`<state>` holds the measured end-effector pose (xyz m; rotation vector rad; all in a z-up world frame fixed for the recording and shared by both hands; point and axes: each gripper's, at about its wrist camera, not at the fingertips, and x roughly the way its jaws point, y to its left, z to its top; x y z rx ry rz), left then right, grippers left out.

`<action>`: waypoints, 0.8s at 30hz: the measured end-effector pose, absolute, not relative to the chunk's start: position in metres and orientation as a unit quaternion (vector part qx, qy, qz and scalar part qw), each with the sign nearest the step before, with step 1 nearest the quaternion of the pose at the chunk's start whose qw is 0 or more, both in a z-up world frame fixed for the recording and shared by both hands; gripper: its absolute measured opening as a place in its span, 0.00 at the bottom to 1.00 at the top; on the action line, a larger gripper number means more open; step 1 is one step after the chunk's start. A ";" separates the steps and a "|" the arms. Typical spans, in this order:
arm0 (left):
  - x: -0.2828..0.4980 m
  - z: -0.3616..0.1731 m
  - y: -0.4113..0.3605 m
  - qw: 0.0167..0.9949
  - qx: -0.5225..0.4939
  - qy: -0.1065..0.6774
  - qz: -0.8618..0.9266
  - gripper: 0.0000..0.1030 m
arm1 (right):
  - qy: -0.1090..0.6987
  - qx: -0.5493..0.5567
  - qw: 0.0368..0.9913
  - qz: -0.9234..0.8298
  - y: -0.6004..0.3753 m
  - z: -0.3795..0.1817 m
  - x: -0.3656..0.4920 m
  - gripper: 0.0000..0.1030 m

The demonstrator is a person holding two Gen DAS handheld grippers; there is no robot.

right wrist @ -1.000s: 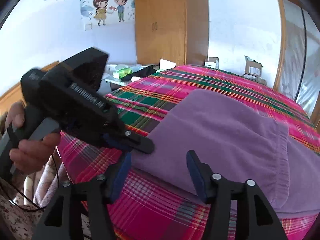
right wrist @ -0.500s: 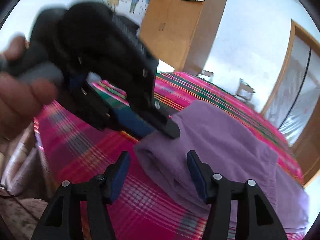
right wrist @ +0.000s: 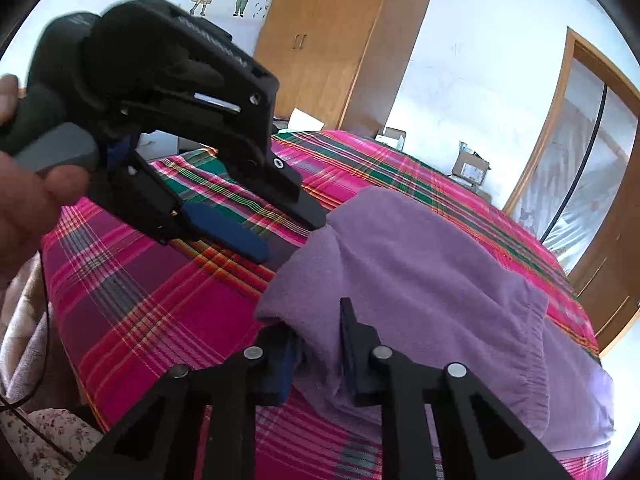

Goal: Fold clothes

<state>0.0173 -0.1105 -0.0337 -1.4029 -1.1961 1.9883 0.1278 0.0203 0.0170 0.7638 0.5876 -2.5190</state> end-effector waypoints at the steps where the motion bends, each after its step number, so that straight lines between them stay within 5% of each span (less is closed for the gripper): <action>1: 0.013 -0.034 -0.110 0.209 -0.507 -0.429 0.718 0.41 | 0.209 0.277 0.222 -0.911 0.022 0.018 0.128 0.18; 21: -0.083 -0.033 -0.078 0.209 -0.533 -0.395 0.719 0.39 | 0.137 0.263 0.258 -0.919 0.048 0.036 0.131 0.15; 24: -0.081 -0.034 -0.081 0.210 -0.528 -0.397 0.721 0.23 | 0.128 0.268 0.261 -0.919 0.052 0.036 0.122 0.15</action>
